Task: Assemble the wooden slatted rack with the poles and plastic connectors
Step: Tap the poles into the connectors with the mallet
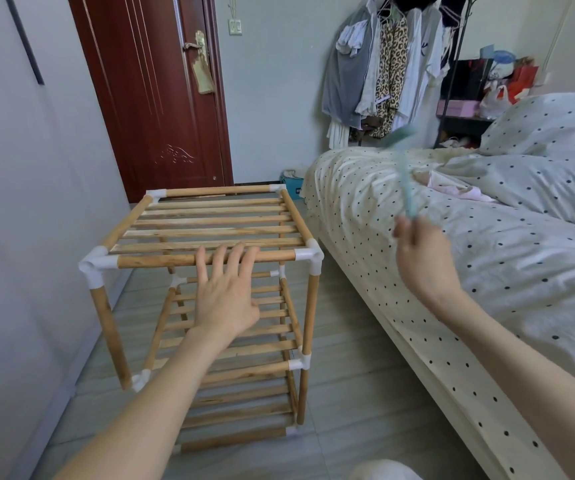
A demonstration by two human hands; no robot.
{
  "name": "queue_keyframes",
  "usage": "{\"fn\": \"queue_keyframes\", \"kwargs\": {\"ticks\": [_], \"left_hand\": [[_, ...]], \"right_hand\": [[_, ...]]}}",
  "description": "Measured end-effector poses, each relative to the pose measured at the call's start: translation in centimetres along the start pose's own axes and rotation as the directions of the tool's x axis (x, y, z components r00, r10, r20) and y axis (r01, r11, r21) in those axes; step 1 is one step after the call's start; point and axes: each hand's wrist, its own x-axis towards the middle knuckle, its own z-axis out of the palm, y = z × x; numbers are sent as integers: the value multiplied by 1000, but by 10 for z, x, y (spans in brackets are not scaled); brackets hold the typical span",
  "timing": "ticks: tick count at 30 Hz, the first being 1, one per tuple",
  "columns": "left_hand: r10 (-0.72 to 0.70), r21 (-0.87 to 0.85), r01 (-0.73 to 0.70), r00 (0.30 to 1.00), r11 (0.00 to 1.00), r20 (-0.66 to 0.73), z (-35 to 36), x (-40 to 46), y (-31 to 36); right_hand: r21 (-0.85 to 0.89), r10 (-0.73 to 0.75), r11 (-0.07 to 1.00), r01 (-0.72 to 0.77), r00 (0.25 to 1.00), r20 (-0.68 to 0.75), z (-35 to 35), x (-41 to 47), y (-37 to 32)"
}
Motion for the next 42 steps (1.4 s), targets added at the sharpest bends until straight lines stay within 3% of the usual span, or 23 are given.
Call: {"fn": "queue_keyframes", "kwargs": {"ticks": [1, 3, 4, 6, 10, 14, 17, 19, 22, 24, 26, 28, 30, 34, 39, 42], "left_hand": [[1, 2, -1, 1000, 1000, 6, -1, 0, 0], [-3, -3, 3, 1000, 1000, 12, -1, 0, 1], [-7, -18, 8, 1000, 1000, 12, -1, 1, 1], [-7, -81, 6, 1000, 997, -3, 0, 1, 0], [-29, -407, 24, 1000, 913, -5, -3, 3, -7], [-154, -678, 63, 985, 733, -76, 3, 0, -26], [-215, -761, 157, 976, 630, 24, -3, 3, -61], [-250, -683, 236, 965, 691, 81, -7, 6, -94], [-310, -431, 351, 937, 831, 163, -10, 9, -138], [-395, -332, 467, 880, 820, 263, -15, 13, -155], [-435, -274, 497, 863, 823, 256, -25, 21, -155], [-417, -241, 448, 893, 861, 170, -34, 25, -130], [-308, -251, 332, 942, 909, 132, -34, 15, -88], [-206, -11, 206, 978, 978, 20, -8, -18, -28], [-199, -180, 190, 979, 965, -35, 0, -11, -71], [-216, -88, 214, 976, 973, -12, 0, -14, -104]], "right_hand": [[-24, -13, 1000, 13, 1000, -1, -1, -3, -3], [-200, 97, 979, -32, 941, 324, 8, -16, 5], [-255, 154, 966, -49, 899, 411, 13, -19, 13], [-190, 124, 981, -46, 898, 423, 9, -12, 16], [72, 42, 995, -63, 964, 263, 14, -3, -1], [86, 20, 995, -55, 931, 365, 28, -5, -6], [114, -31, 993, -20, 902, 431, 34, -13, -13], [168, -70, 986, -5, 895, 441, 37, -16, -20], [190, -121, 981, 37, 883, 454, 39, -19, -33], [178, -139, 982, 60, 869, 475, 41, -19, -40], [155, -151, 984, 87, 866, 476, 44, -18, -44], [92, -162, 987, 134, 876, 455, 47, -15, -49], [53, -156, 988, 148, 884, 441, 52, -12, -51], [19, -120, 992, 124, 899, 421, 60, -12, -46], [0, -103, 994, 107, 965, 242, 48, -2, -31], [-93, -129, 984, 152, 968, 216, 40, 5, -26]]}}
